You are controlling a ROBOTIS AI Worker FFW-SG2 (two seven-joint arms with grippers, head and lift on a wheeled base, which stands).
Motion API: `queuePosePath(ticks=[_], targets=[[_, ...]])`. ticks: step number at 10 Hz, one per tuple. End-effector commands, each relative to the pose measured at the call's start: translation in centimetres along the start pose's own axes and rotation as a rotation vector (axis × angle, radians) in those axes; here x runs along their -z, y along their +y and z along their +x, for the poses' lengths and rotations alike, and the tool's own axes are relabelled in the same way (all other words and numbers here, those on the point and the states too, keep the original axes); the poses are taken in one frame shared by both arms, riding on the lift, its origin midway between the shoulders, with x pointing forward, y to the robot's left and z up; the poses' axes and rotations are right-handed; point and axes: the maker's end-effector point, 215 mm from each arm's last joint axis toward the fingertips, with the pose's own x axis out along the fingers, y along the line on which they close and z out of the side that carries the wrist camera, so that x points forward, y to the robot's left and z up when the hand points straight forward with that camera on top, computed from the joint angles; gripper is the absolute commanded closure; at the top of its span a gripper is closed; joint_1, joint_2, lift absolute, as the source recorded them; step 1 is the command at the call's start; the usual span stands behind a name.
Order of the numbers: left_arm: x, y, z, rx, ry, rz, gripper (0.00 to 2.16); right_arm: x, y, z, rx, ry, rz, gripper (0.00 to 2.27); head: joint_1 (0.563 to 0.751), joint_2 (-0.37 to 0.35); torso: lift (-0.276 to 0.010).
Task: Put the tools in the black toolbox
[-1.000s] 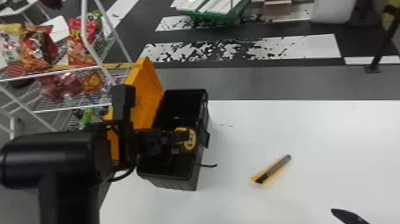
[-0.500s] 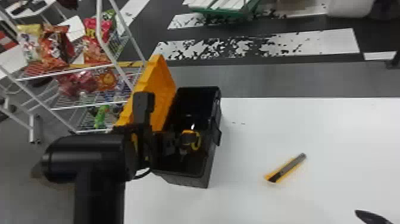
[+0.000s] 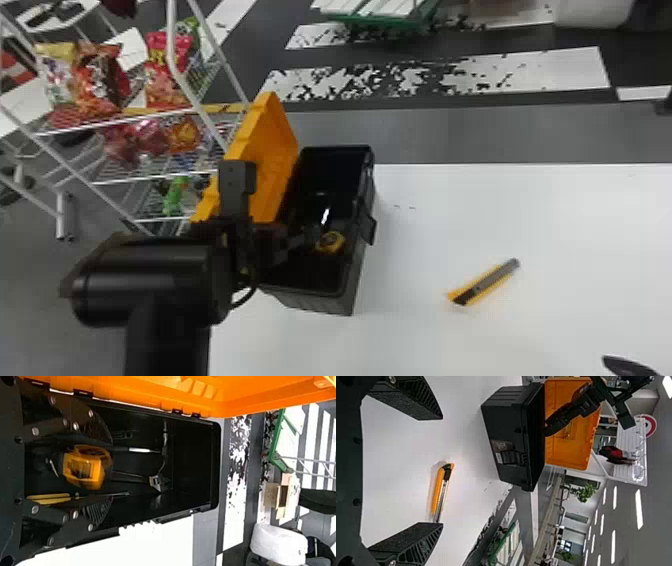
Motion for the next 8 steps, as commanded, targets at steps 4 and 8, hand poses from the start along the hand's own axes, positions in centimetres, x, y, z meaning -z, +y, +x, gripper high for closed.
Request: queuePosePath(ticks=[4,8], targets=[[3.6,-5.8,-2.7,0.146,-0.034,-0.042,0.03,-0.4,-0.1,0.3,0.005,-0.017,0.001,0.06,0.695,0.35,-0.039],[5.9,-7.6,-2.8,0.181,-0.071,-0.058,0.03,-0.8,0.3,0.2,0.003,-0.037,-0.002,0.06,0.695,0.319,-0.039]])
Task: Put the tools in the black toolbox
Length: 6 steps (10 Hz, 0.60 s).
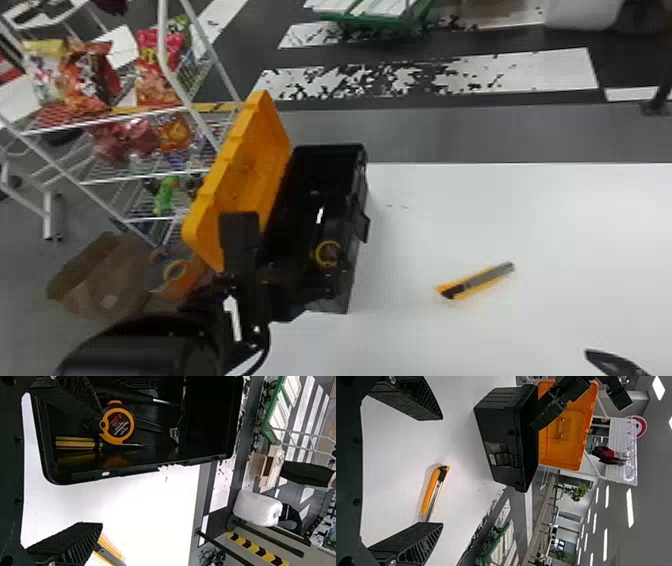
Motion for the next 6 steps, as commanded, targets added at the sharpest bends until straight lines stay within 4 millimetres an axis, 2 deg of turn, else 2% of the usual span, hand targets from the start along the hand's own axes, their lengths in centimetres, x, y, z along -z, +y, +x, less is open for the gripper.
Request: queuePosePath(ticks=[1,3,6], targets=[[0.4,-0.1,0.0,0.002,-0.002,0.0,0.03,-0.3,0.0,0.0,0.001,-0.009,-0.003,0.06,0.695,0.317,-0.039],[0.8,-0.9,0.5,0.02,-0.015,0.011,0.03,0.0,-0.1,0.2,0.003,-0.01,0.004,0.06,0.695,0.318,-0.039],[-0.2,-3.2,1.9,0.085,-0.106,0.016,0.03,-0.3,-0.4,0.4,0.013,-0.021,0.016,0.06,0.695,0.277,-0.039]])
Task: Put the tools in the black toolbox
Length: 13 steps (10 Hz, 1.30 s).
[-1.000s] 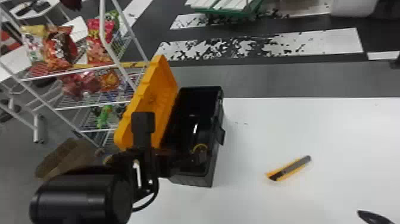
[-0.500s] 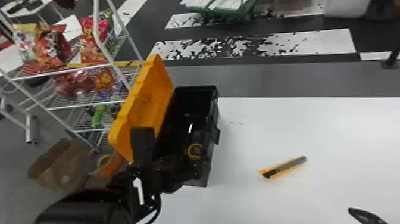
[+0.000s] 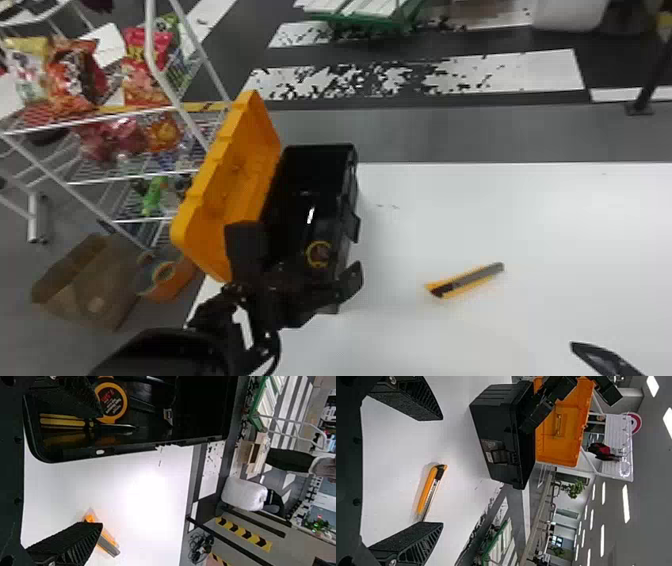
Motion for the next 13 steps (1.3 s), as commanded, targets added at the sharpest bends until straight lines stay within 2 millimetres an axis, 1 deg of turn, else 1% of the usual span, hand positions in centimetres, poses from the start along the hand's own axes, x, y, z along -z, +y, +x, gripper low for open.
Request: queuePosePath(ticks=[1,2,4,5,6,7,9,10,13], targets=[[-1.3,-1.3,0.2,0.027,-0.079,0.022,0.03,-0.4,-0.2,0.0,0.004,-0.012,-0.003,0.07,0.695,0.256,-0.039],[-3.2,-1.9,-0.3,0.047,-0.168,0.035,0.03,-1.0,-0.3,0.0,0.01,-0.031,0.004,0.07,0.695,0.246,-0.039],[-7.5,-4.1,-2.3,0.094,-0.392,0.086,0.03,-1.8,-1.0,-0.3,0.033,-0.064,0.023,0.07,0.695,0.213,-0.039],[-8.7,-4.7,-3.0,0.1,-0.485,0.105,0.03,-2.4,-1.4,-0.6,0.049,-0.085,0.041,0.07,0.695,0.203,-0.039],[-9.4,-5.2,-3.7,0.099,-0.568,0.122,0.03,-2.8,-2.0,-0.8,0.074,-0.099,0.057,0.08,0.695,0.189,-0.039],[-9.9,-5.3,-4.9,0.084,-0.665,0.14,0.03,-2.9,-2.7,-1.0,0.091,-0.105,0.071,0.08,0.695,0.179,-0.039],[-10.7,-4.8,-8.4,0.039,-0.84,0.156,0.03,-2.9,-3.9,-1.3,0.125,-0.11,0.084,0.08,0.695,0.171,-0.039],[-10.6,-4.5,-9.3,0.023,-0.865,0.162,0.03,-2.9,-4.3,-1.4,0.133,-0.111,0.088,0.08,0.695,0.177,-0.039],[-10.5,-4.2,-9.4,0.013,-0.869,0.161,0.03,-2.5,-4.4,-1.3,0.135,-0.099,0.093,0.08,0.695,0.185,-0.039]])
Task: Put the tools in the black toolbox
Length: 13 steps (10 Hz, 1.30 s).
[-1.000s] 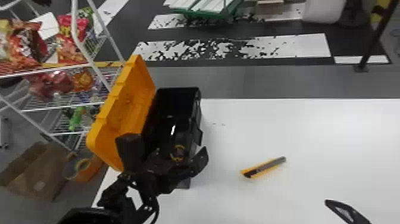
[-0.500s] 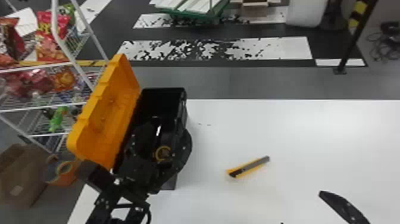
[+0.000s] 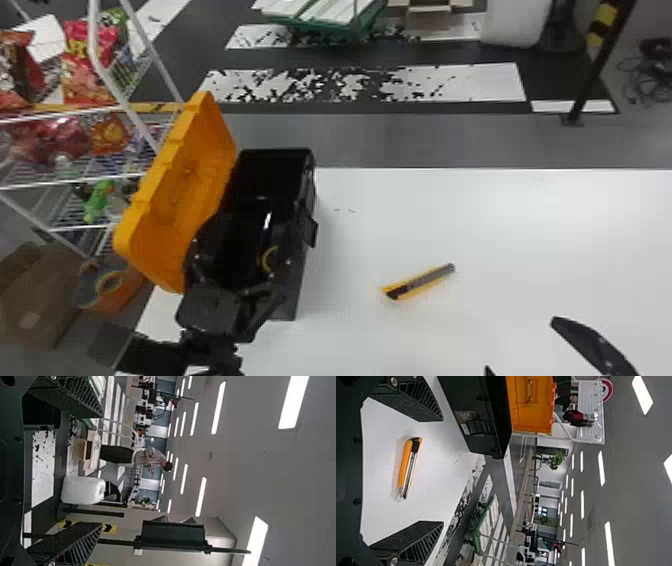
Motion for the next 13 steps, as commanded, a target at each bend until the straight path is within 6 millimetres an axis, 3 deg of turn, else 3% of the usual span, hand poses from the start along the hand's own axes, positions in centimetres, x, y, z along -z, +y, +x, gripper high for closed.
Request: queuePosePath(ticks=[1,5,6,8,11,13], targets=[[-0.4,0.1,-0.3,-0.008,-0.031,-0.012,0.03,0.0,-0.7,0.0,0.017,-0.006,0.022,0.08,0.695,0.185,-0.039],[-3.2,-2.4,-1.8,-0.034,-0.143,-0.032,0.03,0.0,-4.4,-0.1,0.118,-0.028,0.099,0.08,0.695,0.131,-0.039],[-3.2,-2.8,-2.4,-0.056,-0.145,-0.039,0.03,0.8,-5.3,-0.3,0.152,-0.005,0.118,0.08,0.695,0.112,-0.039],[-1.1,-4.0,-2.8,-0.071,-0.081,-0.019,0.03,3.5,-7.0,-0.9,0.216,0.067,0.202,0.08,0.695,0.075,-0.039],[2.8,-5.3,-5.2,-0.052,0.036,-0.012,0.03,3.8,-8.8,-1.5,0.296,0.067,0.228,0.08,0.695,-0.036,-0.039],[4.4,-6.0,-7.4,-0.052,0.094,0.024,0.03,2.8,-9.4,-1.6,0.311,0.029,0.231,0.08,0.695,-0.066,-0.039]])
